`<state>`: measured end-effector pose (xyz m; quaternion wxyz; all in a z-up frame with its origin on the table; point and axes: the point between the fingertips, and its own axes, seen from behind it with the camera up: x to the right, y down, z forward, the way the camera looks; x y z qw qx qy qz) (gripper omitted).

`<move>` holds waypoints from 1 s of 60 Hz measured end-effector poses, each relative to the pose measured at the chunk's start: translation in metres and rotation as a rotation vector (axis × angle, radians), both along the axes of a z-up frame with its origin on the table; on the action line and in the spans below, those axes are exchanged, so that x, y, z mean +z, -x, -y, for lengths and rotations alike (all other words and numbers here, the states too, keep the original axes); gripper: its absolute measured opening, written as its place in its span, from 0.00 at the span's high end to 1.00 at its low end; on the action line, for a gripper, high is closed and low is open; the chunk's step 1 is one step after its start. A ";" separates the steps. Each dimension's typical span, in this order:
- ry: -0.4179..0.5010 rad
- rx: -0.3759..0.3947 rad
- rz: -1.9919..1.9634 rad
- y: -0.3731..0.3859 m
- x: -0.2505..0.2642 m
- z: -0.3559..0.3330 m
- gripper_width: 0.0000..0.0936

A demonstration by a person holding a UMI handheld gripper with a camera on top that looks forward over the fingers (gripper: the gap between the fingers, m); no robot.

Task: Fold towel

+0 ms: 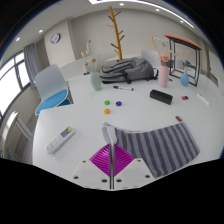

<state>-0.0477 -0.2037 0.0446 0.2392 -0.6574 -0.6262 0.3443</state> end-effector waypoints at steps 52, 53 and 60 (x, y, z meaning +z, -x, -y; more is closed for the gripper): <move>-0.217 -0.157 0.007 0.004 -0.004 -0.226 0.07; -0.225 -0.157 0.009 0.001 0.002 -0.226 0.09; -0.227 -0.144 -0.006 -0.046 0.077 -0.217 0.08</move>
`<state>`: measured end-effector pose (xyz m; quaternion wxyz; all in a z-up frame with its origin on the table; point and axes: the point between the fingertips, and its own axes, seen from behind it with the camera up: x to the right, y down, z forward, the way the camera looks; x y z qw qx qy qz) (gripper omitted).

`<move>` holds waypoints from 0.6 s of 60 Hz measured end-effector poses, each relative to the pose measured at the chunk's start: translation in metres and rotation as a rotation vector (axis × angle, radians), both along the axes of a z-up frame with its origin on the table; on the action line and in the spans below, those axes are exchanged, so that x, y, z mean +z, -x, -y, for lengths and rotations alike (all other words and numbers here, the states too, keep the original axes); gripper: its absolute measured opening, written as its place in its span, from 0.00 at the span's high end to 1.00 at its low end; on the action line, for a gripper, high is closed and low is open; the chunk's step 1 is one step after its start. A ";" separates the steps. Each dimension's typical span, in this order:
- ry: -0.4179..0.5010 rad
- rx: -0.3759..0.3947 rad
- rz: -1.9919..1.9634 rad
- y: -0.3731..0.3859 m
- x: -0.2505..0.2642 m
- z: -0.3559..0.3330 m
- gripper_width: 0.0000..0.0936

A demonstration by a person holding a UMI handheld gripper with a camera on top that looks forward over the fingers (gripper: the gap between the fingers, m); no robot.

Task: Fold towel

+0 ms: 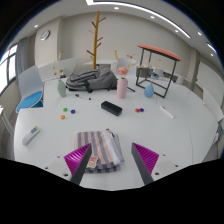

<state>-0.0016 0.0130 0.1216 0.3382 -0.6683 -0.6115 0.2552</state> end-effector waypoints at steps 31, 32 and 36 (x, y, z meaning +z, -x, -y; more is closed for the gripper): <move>0.015 -0.022 -0.079 -0.148 0.159 0.021 0.09; 0.007 -0.022 -0.080 -0.148 0.159 0.020 0.09; 0.007 -0.024 -0.080 -0.148 0.156 0.020 0.09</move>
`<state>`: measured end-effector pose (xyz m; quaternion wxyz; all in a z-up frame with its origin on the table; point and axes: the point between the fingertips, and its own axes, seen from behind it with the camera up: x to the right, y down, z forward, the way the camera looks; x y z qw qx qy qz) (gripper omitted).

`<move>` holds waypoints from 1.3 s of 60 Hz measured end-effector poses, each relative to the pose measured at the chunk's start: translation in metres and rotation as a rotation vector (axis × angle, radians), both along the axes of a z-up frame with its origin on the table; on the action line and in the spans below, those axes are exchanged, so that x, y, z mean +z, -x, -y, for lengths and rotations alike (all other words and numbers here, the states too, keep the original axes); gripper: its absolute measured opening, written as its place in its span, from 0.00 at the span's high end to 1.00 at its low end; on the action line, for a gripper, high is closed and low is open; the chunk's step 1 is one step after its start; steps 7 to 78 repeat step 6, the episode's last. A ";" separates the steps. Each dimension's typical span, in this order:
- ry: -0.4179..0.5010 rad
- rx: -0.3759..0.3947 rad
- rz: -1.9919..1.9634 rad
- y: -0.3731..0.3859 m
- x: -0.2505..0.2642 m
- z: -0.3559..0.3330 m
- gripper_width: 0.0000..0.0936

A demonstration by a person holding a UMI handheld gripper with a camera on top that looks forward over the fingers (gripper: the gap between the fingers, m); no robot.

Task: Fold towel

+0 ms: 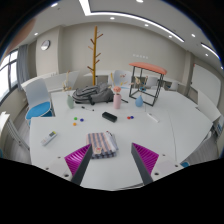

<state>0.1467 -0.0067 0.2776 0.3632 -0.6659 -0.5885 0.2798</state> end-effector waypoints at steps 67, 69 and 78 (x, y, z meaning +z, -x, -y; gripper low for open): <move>0.082 0.013 -0.026 0.002 0.004 0.018 0.08; 0.082 0.013 -0.026 0.002 0.004 0.018 0.08; 0.082 0.013 -0.026 0.002 0.004 0.018 0.08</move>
